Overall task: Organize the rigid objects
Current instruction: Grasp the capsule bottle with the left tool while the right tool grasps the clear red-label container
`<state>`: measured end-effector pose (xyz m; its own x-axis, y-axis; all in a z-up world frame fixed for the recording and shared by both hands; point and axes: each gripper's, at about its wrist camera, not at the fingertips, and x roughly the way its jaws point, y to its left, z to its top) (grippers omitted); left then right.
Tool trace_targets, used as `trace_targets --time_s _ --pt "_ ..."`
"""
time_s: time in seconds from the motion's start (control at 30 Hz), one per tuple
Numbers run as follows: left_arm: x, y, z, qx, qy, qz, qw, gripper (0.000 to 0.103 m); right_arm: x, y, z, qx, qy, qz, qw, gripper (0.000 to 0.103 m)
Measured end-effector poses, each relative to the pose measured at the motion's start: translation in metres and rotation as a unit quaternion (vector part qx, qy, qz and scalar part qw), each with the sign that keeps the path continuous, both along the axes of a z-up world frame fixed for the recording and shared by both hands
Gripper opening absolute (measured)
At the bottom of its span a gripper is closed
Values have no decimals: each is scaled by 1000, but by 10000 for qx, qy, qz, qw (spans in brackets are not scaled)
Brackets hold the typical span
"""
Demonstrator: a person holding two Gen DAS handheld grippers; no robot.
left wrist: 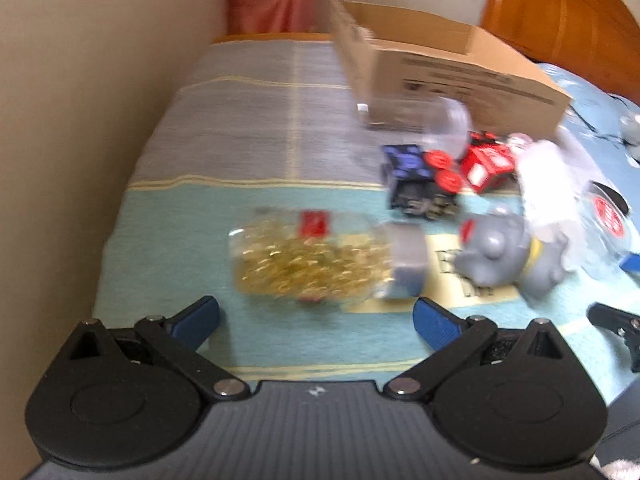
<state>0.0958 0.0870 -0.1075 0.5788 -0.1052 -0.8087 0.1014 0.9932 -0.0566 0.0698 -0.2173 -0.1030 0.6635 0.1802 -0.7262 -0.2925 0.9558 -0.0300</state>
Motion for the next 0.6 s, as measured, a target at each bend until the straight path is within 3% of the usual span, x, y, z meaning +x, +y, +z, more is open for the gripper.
trace_targets --time_s 0.1,0.6 --pt "4 -13 -3 285 -122 -113 9995 102 2 -1 1 -5 22 88 10000 103" --pt "14 -18 1 204 -191 117 9995 102 25 -4 0 -33 97 385 9992 103"
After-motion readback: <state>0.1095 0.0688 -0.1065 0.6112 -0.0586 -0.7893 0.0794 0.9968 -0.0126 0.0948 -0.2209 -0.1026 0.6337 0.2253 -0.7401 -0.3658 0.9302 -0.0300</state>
